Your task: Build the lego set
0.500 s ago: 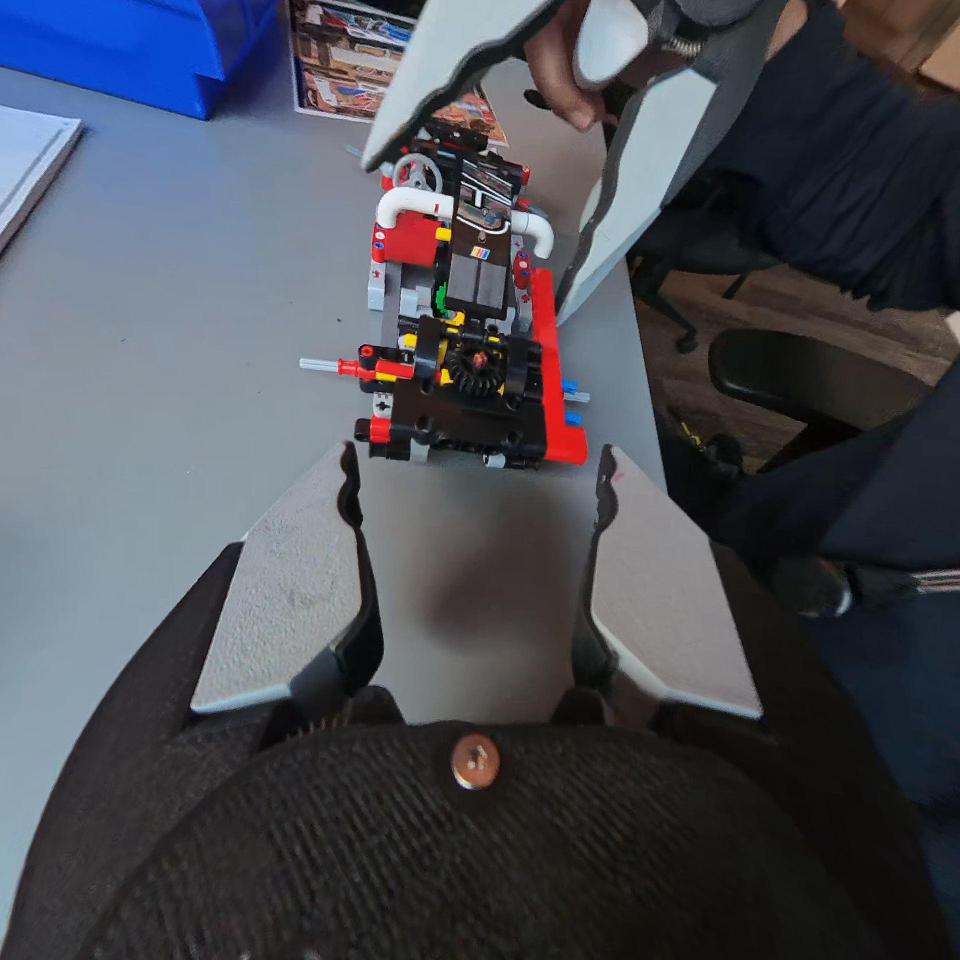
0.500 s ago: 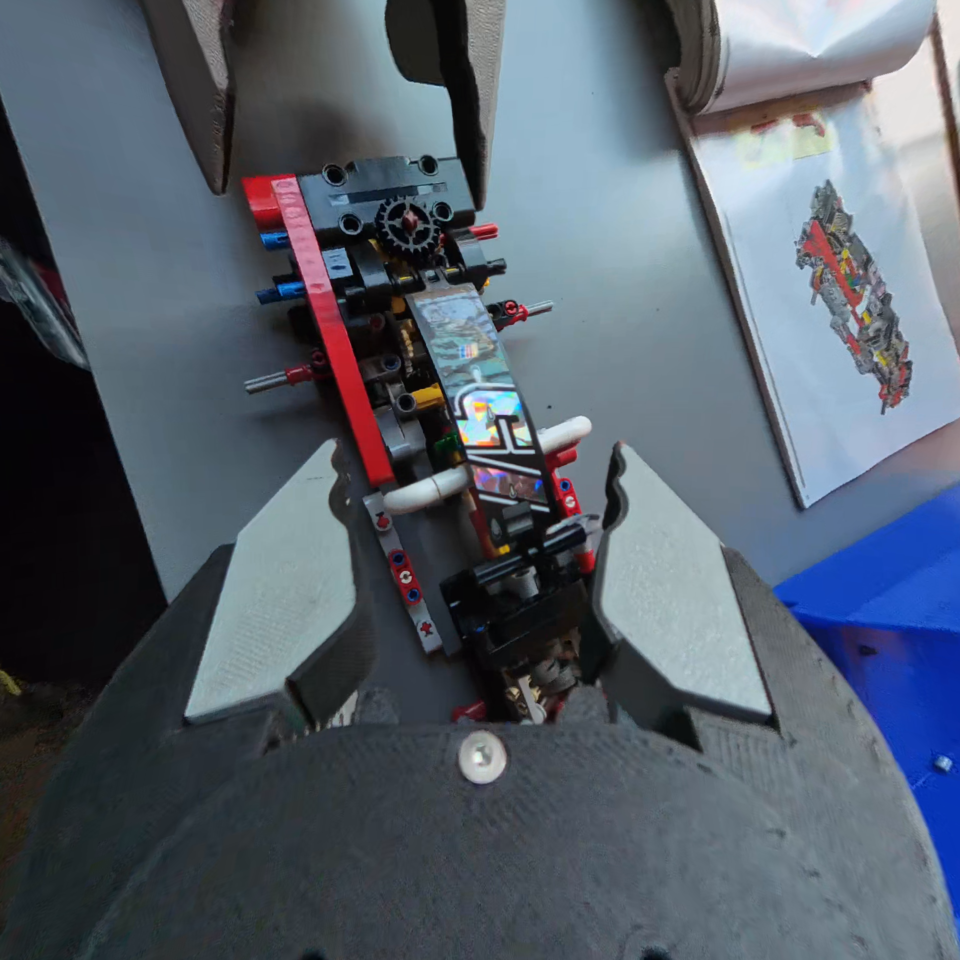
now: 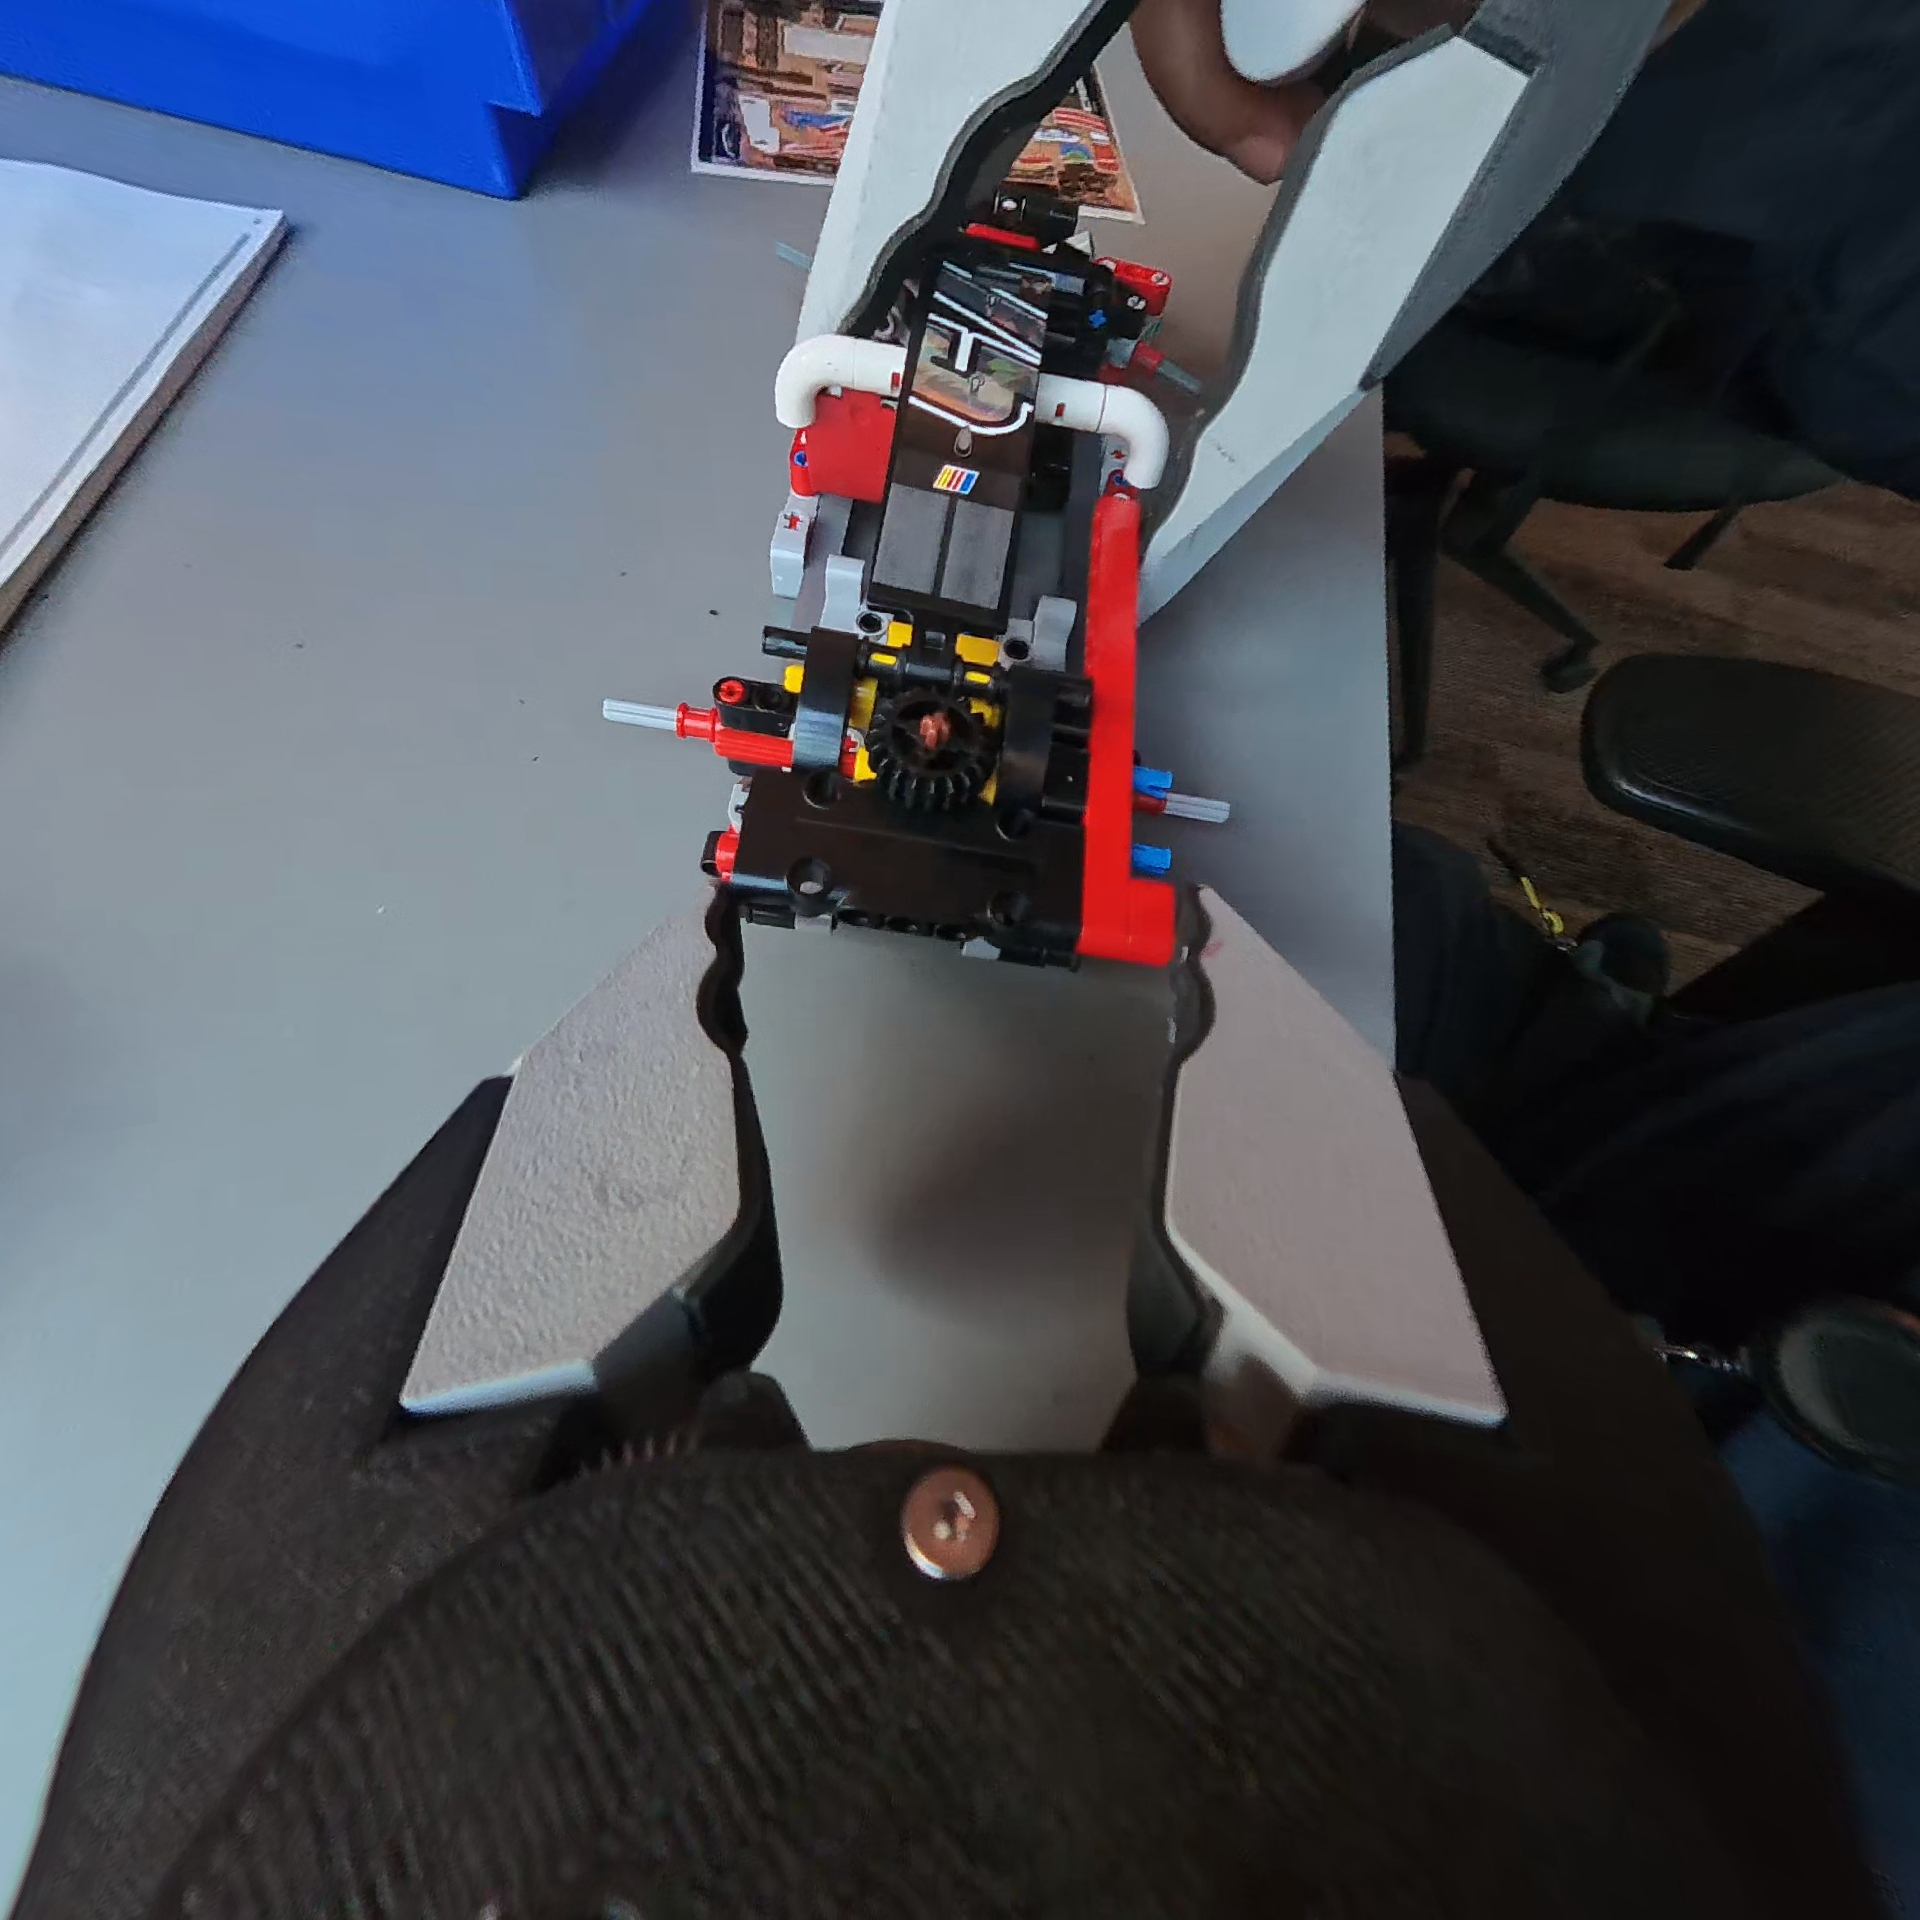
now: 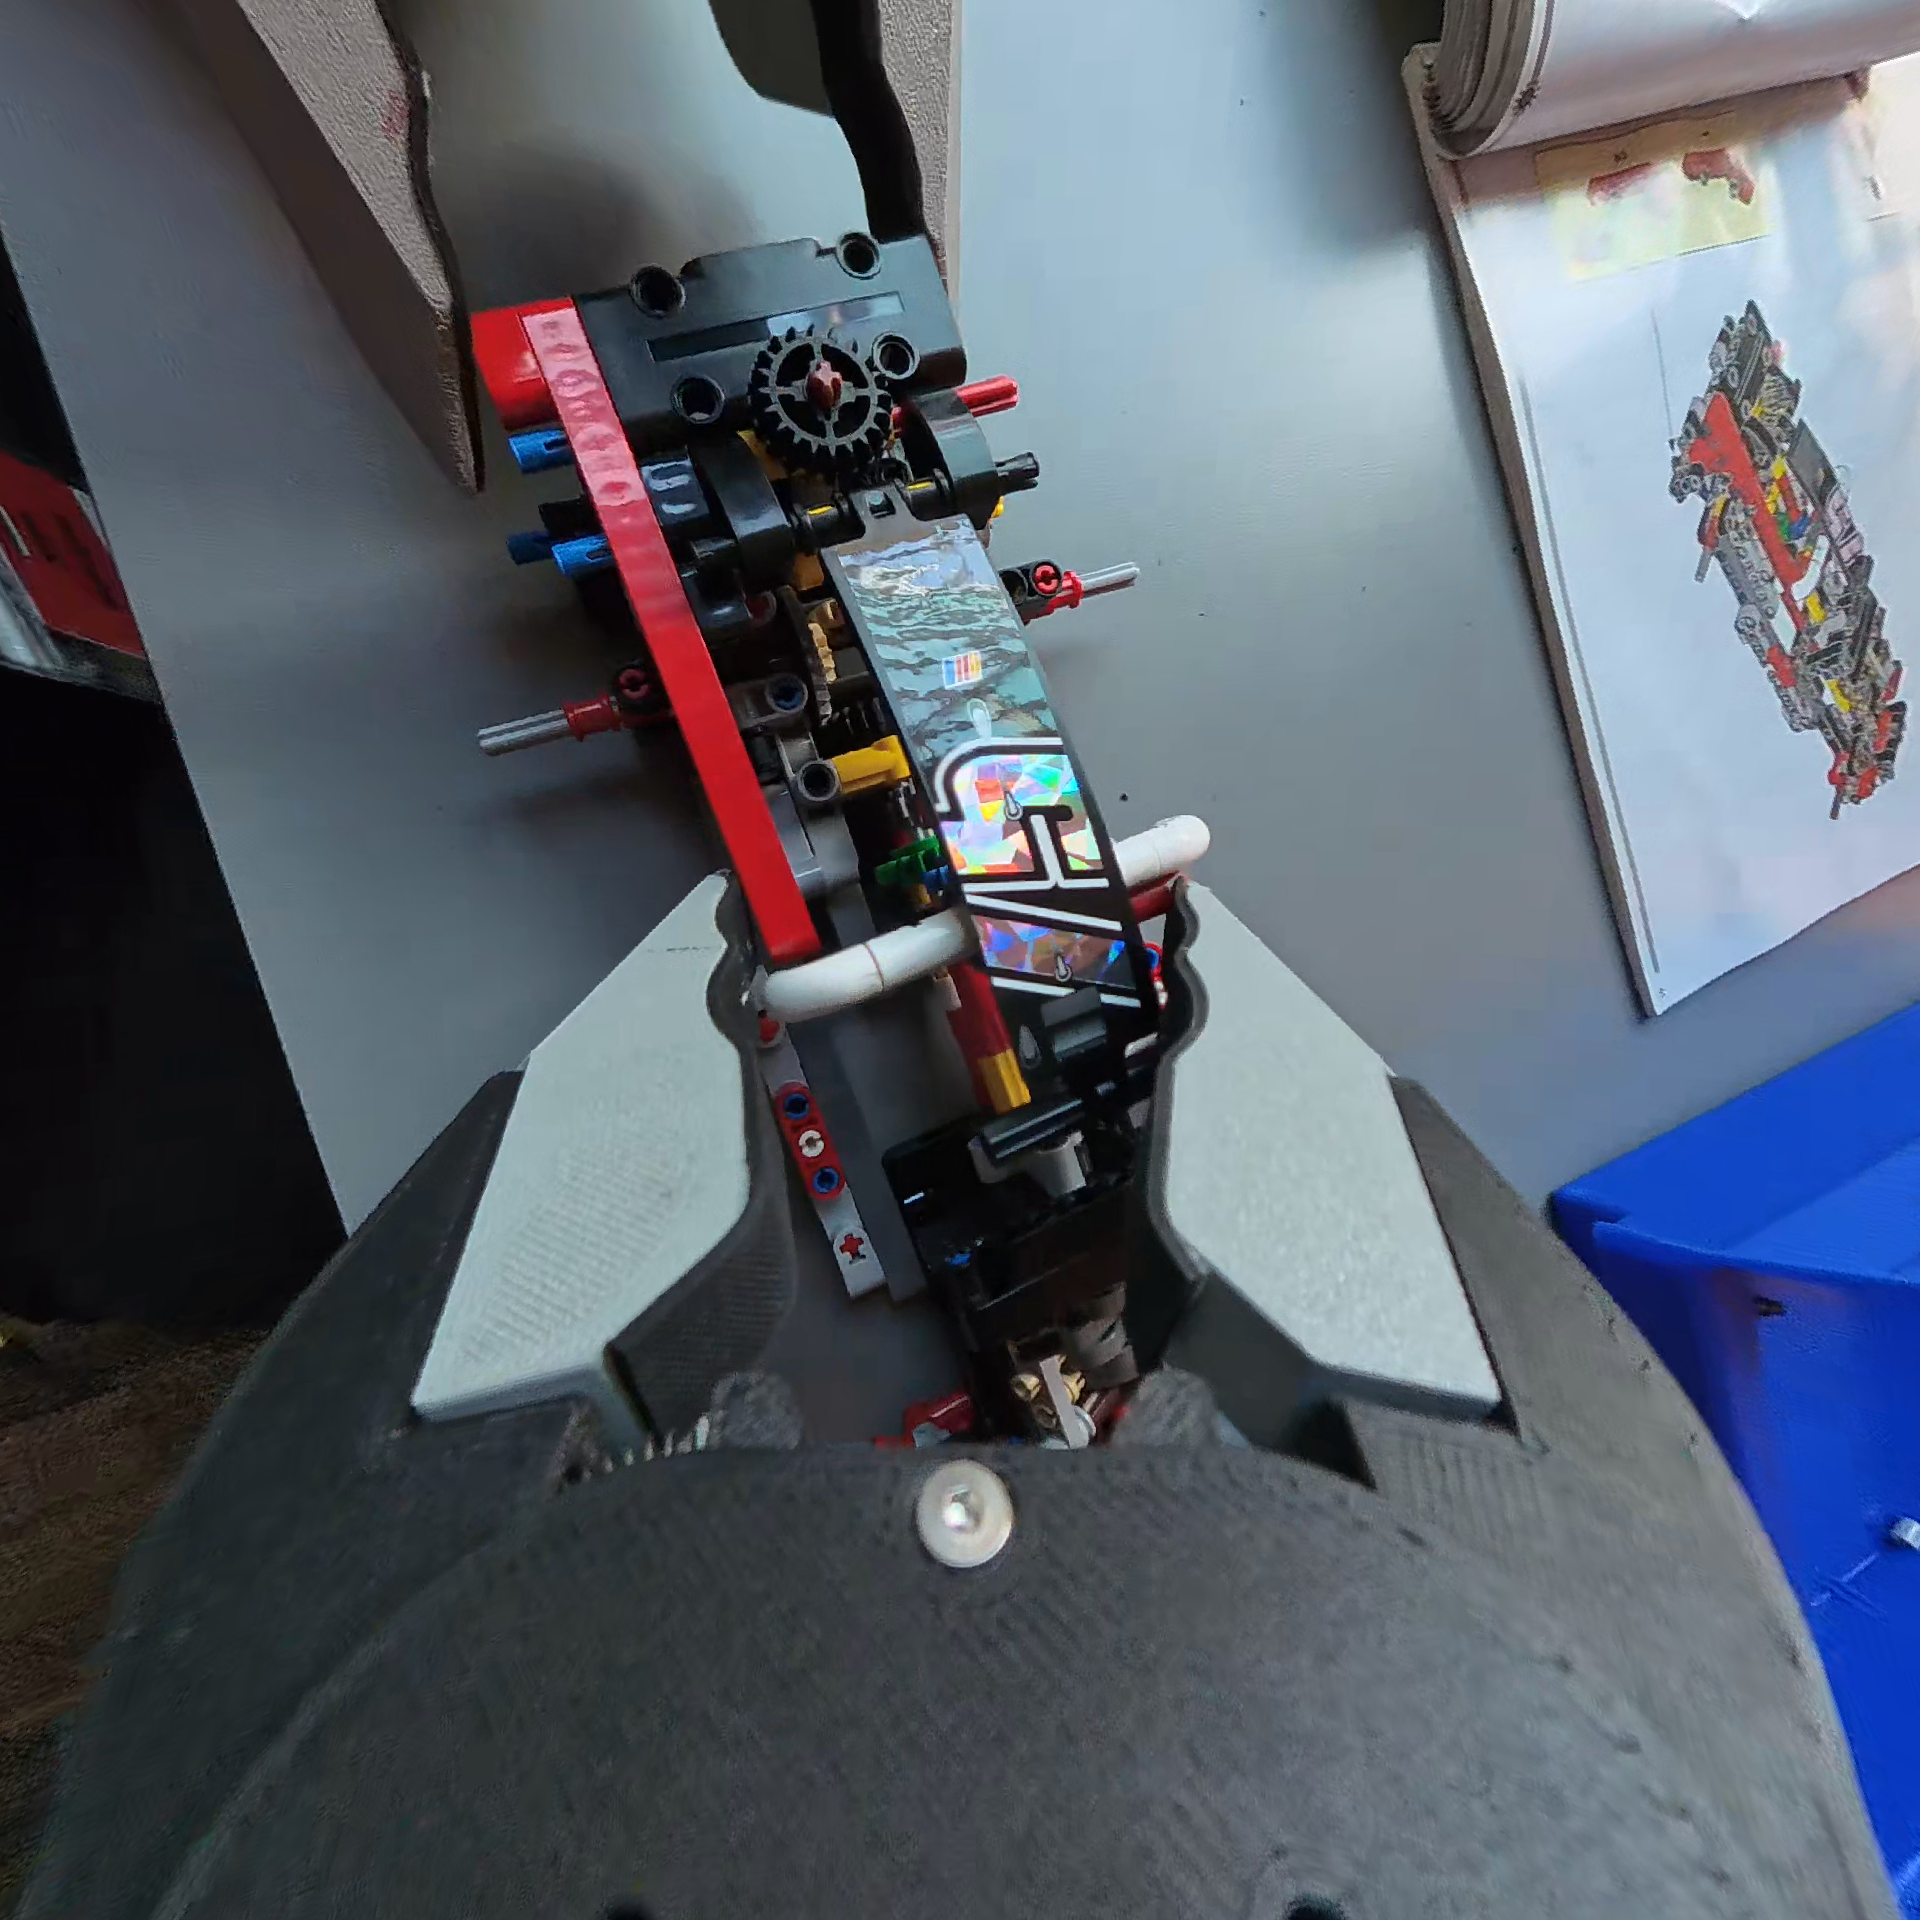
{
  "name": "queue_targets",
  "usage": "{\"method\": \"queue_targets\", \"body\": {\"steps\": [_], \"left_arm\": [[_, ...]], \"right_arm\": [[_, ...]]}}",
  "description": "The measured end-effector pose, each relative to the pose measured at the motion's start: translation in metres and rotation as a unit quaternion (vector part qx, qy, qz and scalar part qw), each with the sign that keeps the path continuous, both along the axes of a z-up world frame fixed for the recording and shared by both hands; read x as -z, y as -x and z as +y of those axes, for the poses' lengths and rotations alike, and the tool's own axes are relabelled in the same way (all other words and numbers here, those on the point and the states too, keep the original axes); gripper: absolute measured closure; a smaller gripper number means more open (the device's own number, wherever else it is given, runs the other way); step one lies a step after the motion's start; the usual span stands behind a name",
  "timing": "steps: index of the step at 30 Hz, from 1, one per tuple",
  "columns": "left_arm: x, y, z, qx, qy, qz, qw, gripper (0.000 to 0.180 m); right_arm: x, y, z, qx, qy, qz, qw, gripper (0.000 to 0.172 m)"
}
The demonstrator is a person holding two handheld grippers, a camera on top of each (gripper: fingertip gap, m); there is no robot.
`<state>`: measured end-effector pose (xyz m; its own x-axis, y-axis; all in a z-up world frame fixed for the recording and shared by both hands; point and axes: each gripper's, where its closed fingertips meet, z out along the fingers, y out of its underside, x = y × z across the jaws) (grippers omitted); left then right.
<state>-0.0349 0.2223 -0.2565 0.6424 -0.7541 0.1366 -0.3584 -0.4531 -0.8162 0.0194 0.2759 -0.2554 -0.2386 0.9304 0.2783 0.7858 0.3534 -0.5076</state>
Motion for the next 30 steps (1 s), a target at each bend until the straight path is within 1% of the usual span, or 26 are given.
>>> {"method": "queue_targets", "body": {"steps": [5,8,11,14,16,18,19,21,24,26,27,28,29,30], "left_arm": [[0.000,-0.001,-0.002,0.001,0.006,-0.003,1.000,0.099],[-0.005,-0.001,-0.007,0.008,0.006,-0.029,1.000,0.095],[-0.012,0.008,-0.010,0.000,0.006,-0.055,0.998,0.095],[-0.015,0.021,-0.015,-0.010,0.005,-0.069,0.998,0.095],[-0.019,0.032,-0.017,-0.025,-0.002,-0.080,0.996,0.096],[-0.023,0.042,-0.020,-0.036,-0.013,-0.092,0.995,0.099],[-0.026,0.047,-0.020,-0.042,-0.021,-0.095,0.994,0.101],[-0.032,0.053,-0.022,-0.047,-0.044,-0.103,0.993,0.107],[-0.036,0.052,-0.024,-0.034,-0.058,-0.109,0.992,0.120],[-0.035,0.051,-0.022,-0.034,-0.066,-0.097,0.993,0.122],[-0.034,0.050,-0.023,-0.032,-0.071,-0.091,0.993,0.122],[-0.034,0.050,-0.023,-0.032,-0.075,-0.086,0.993,0.122],[-0.035,0.050,-0.023,-0.033,-0.081,-0.082,0.993,0.123],[-0.036,0.050,-0.023,-0.035,-0.087,-0.081,0.992,0.124]], "right_arm": [[-0.004,-0.003,0.002,0.012,-0.032,0.004,0.999,0.089],[-0.016,-0.006,-0.002,0.021,-0.037,0.031,0.999,0.088],[-0.029,-0.014,-0.006,0.037,-0.043,0.058,0.997,0.087],[-0.045,-0.025,-0.008,0.060,-0.032,0.105,0.992,0.089],[-0.060,-0.033,-0.006,0.080,-0.011,0.167,0.983,0.091],[-0.077,-0.042,0.004,0.106,0.019,0.249,0.963,0.093],[-0.086,-0.048,0.010,0.120,0.039,0.295,0.947,0.095],[-0.102,-0.065,0.030,0.156,0.070,0.384,0.907,0.098],[-0.106,-0.098,0.069,0.226,0.083,0.485,0.841,0.102],[-0.100,-0.118,0.090,0.258,0.095,0.527,0.804,0.104],[-0.093,-0.126,0.098,0.275,0.104,0.535,0.792,0.104],[-0.091,-0.132,0.104,0.287,0.116,0.545,0.779,0.099],[-0.097,-0.136,0.103,0.279,0.125,0.557,0.772,0.104],[-0.100,-0.139,0.101,0.273,0.117,0.567,0.768,0.113]]}}
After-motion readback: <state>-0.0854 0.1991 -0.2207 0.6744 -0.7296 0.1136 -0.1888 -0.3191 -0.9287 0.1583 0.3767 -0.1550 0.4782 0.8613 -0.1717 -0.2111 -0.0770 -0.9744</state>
